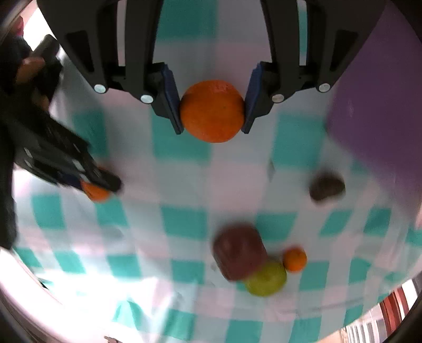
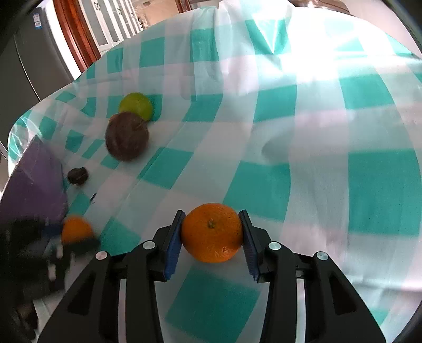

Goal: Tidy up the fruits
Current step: 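Carry both oranges over the box with both tools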

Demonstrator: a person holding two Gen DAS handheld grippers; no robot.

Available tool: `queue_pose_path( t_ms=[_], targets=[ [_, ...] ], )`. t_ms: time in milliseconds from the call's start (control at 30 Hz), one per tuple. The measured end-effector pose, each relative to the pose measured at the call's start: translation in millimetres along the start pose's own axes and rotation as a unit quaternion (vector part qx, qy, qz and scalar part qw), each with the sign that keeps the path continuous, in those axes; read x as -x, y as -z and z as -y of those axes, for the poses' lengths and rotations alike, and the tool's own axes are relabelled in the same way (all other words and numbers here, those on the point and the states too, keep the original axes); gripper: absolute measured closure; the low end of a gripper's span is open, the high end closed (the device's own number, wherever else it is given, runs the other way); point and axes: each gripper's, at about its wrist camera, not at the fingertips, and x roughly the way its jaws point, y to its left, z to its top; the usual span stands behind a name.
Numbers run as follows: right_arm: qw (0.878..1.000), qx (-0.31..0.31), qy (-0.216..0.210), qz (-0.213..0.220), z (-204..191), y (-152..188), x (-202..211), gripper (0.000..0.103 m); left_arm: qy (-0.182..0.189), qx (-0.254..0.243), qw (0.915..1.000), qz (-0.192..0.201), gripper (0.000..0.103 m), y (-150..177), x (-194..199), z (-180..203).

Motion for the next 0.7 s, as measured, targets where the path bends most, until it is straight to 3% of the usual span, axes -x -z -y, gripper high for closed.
queue_pose_path(
  t_ms=[267,433,700],
  targets=[
    [1.0,0.003,-0.006,-0.026,-24.3,39.0,27.9,0.062,0.019,-0.052,0.9984,-0.005,0.058,52.2,26.4,26.1],
    [1.0,0.009,0.004,-0.027,-44.9,49.3,54.6,0.062,0.023,-0.038,0.9987,0.025,0.058,67.1,72.4,-1.1],
    [1.0,0.002,0.003,0.017,-107.0,40.2,115.6,0.062,0.038,-0.043,0.9945,0.087,0.058,72.2,158.3,-51.0]
  ],
)
